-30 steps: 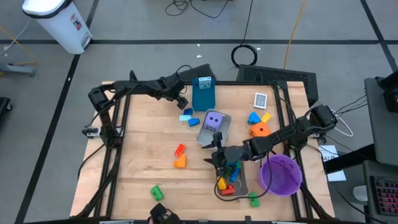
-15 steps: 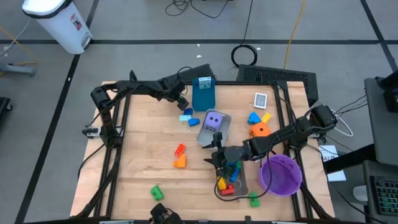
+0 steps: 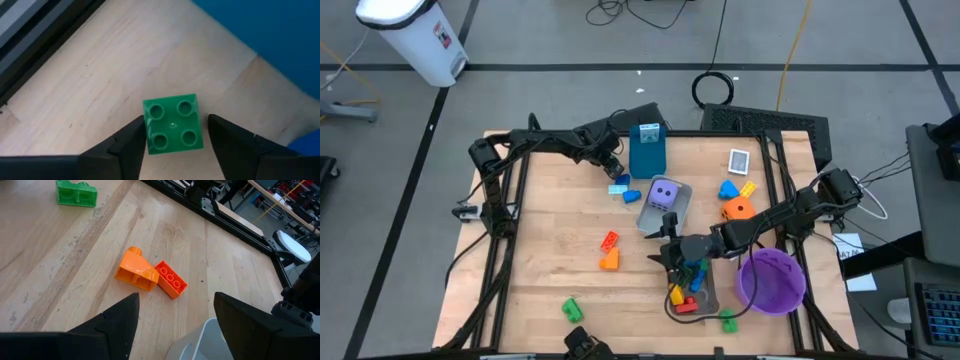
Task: Pick & Place Toys
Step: Put the dark green game piece into the black bin
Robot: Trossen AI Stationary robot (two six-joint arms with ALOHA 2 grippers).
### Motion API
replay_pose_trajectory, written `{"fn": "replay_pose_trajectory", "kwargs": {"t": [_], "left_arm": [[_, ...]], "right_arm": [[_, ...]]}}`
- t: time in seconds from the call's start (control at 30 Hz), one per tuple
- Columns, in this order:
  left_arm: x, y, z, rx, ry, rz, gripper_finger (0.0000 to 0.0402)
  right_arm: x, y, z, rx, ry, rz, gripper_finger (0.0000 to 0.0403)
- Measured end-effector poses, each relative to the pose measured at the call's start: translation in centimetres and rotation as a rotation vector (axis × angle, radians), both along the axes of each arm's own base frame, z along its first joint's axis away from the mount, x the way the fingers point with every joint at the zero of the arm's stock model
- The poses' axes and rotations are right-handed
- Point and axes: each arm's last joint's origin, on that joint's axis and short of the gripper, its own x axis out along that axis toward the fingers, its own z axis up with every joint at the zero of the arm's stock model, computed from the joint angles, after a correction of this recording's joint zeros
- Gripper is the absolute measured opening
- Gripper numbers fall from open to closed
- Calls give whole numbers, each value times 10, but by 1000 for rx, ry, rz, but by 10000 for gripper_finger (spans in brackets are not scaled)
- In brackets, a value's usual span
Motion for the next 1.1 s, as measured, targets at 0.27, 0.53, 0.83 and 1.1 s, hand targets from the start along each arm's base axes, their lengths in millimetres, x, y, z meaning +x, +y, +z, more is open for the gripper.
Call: {"fn": "replay_pose_trajectory", "kwargs": {"t": [0.27,0.53,0.83,1.1], "left_arm": [[3,-5,2,40,34,-86,150],[-7,-12,31,66,38,-109,150],[-39,-56,102,1,5,-241,152],[-46,-120,153,-152,-273,-477,155]], "right_arm": [[0,0,0,-2,0,1,251],[0,0,0,-2,1,0,251],[0,0,0,-39,4,18,251],[0,2,1,-146,4,75,251]]}}
